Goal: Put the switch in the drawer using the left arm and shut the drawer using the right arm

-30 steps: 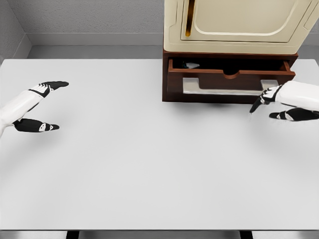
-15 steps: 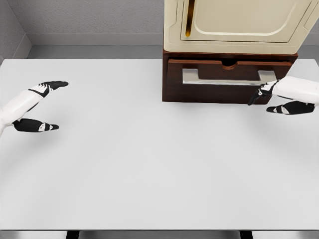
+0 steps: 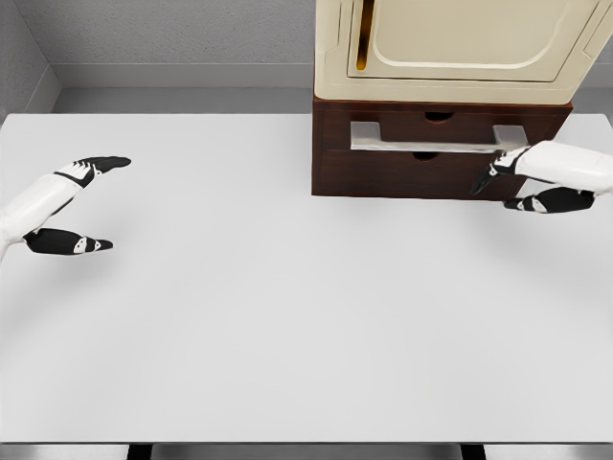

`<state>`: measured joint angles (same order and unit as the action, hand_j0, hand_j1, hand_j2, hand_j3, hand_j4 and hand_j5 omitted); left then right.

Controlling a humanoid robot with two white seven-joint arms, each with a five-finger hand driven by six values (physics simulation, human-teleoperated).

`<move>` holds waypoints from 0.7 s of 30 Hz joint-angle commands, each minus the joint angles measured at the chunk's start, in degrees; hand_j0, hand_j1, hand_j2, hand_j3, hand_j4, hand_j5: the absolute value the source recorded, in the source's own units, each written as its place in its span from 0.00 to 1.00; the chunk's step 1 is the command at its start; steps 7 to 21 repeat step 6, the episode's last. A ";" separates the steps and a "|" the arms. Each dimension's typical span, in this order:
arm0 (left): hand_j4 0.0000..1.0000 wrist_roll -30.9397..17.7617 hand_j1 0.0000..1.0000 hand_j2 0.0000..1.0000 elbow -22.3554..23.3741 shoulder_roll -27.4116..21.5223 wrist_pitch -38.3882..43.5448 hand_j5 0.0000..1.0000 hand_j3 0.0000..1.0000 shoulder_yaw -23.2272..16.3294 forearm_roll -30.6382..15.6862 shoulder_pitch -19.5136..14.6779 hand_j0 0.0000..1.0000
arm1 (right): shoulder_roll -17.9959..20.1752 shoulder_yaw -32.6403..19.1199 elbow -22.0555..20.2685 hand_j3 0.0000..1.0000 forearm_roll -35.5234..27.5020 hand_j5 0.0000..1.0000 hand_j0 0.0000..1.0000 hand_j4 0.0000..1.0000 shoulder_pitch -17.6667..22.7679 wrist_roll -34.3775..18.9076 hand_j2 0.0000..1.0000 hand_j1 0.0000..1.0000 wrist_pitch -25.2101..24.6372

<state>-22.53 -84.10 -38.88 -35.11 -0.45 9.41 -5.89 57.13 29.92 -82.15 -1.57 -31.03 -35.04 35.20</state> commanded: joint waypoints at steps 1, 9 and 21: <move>1.00 0.03 1.00 1.00 0.34 -0.14 0.11 1.00 1.00 0.01 -0.44 -0.09 1.00 | 3.06 -0.13 -4.50 0.65 -0.62 0.65 0.65 0.65 0.70 0.04 0.65 0.65 -0.20; 1.00 0.03 1.00 1.00 0.34 -0.23 0.11 1.00 1.00 -0.08 -0.44 0.26 1.00 | 7.91 -0.48 -17.61 1.00 -0.63 1.00 1.00 1.00 6.16 0.04 1.00 1.00 -0.20; 1.00 0.03 1.00 1.00 0.34 -0.23 0.11 1.00 1.00 -0.08 -0.44 0.26 1.00 | 7.91 -0.48 -17.61 1.00 -0.63 1.00 1.00 1.00 6.16 0.04 1.00 1.00 -0.20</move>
